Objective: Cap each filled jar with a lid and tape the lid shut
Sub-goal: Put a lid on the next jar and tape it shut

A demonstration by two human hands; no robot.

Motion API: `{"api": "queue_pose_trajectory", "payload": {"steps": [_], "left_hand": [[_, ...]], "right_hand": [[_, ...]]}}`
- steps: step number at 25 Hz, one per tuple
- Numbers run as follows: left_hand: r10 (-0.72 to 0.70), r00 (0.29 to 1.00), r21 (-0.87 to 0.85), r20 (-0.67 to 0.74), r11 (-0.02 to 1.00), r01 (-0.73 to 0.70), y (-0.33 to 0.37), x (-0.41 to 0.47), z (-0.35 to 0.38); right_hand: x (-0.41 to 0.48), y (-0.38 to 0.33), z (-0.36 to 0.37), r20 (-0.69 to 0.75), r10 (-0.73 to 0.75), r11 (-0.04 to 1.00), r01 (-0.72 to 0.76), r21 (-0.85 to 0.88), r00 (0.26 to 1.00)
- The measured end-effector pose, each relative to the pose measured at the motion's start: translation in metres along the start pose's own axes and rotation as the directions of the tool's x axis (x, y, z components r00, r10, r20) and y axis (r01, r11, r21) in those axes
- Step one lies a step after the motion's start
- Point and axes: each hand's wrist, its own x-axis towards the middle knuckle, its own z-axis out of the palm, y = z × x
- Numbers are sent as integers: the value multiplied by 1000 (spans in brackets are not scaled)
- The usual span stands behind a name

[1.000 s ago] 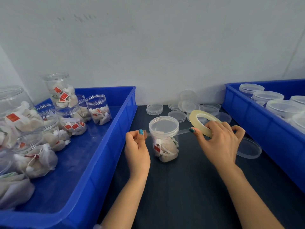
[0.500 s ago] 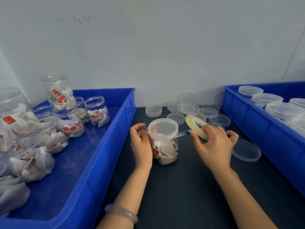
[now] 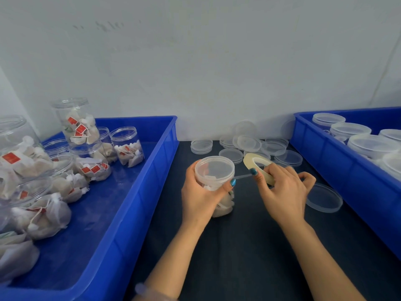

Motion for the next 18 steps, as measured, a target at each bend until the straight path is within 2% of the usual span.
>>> {"api": "queue_pose_trajectory", "payload": {"steps": [6,13,18], "left_hand": [[-49,966,-209,256,972,104,5,3,-11],[-126,919,-290,373,926,244,8,7,-25],[-182,820,-343,543,843,414,10,4,-31]], "right_hand": [[1,-9,-6,2,-48,997,48,52,999],[6,-8,-11,173,-41,988,15,152,984],[11,1,-22,96,-44,976,22,215,994]]}}
